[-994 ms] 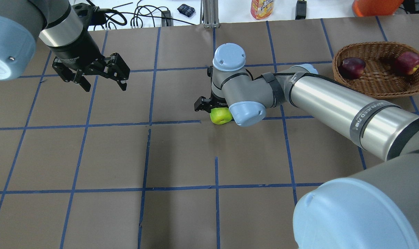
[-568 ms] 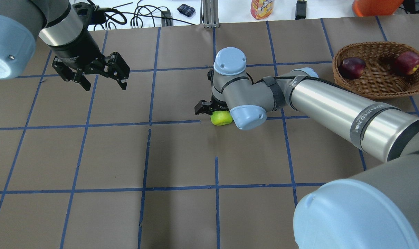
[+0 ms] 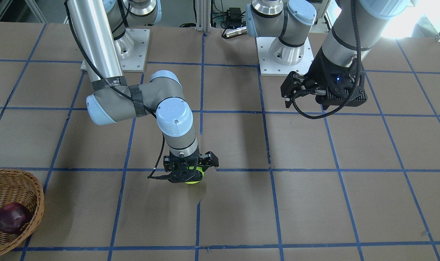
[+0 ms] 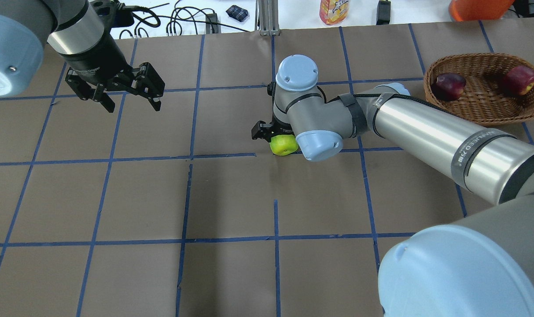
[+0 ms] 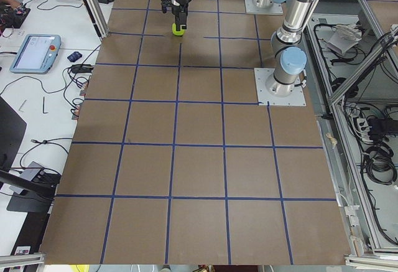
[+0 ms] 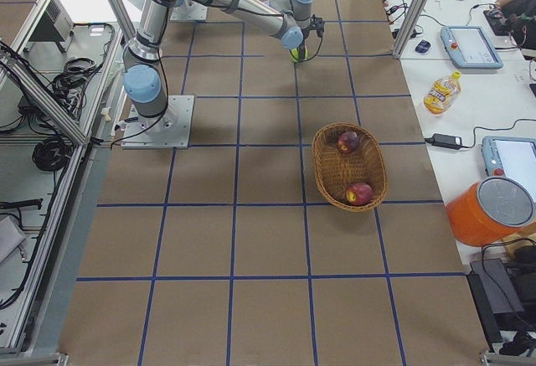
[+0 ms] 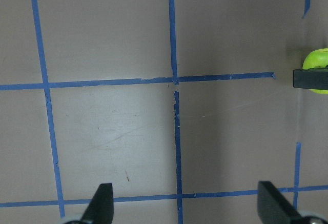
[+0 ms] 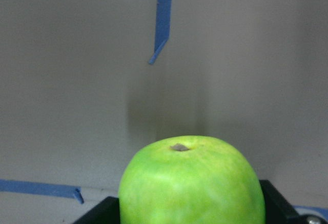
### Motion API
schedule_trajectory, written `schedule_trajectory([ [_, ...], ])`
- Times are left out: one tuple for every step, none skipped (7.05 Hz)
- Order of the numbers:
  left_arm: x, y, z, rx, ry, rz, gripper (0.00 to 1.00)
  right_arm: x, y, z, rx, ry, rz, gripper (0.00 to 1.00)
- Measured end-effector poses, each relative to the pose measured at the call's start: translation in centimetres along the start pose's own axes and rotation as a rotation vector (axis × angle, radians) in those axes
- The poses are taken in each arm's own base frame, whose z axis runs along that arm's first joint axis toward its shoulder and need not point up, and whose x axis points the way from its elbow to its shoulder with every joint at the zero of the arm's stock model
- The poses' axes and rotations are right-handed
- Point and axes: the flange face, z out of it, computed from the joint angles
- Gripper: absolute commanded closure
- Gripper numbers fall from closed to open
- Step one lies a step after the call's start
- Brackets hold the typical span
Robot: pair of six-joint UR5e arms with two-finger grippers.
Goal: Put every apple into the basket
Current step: 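Carry the green apple into the basket and open the right gripper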
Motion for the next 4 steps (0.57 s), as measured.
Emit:
schedule_trajectory([
  [0.0, 0.0, -0.1, 0.001, 0.001, 0.000, 0.00, 0.4, -0.4, -1.2, -0.012, 0.006, 0.009, 1.00],
  [0.0, 0.0, -0.1, 0.002, 0.001, 0.000, 0.00, 1.2, -1.3, -2.5, -0.030, 0.012, 0.028, 1.00],
  [0.0, 0.1, -0.3, 0.004, 0.000, 0.000, 0.00, 2.6, -2.3, -3.8, -0.051, 0.015, 0.055, 1.00],
  [0.0, 0.1, -0.4, 0.006, 0.000, 0.000, 0.00, 4.5, -3.4, -5.4, -0.065, 0.019, 0.074, 1.00],
])
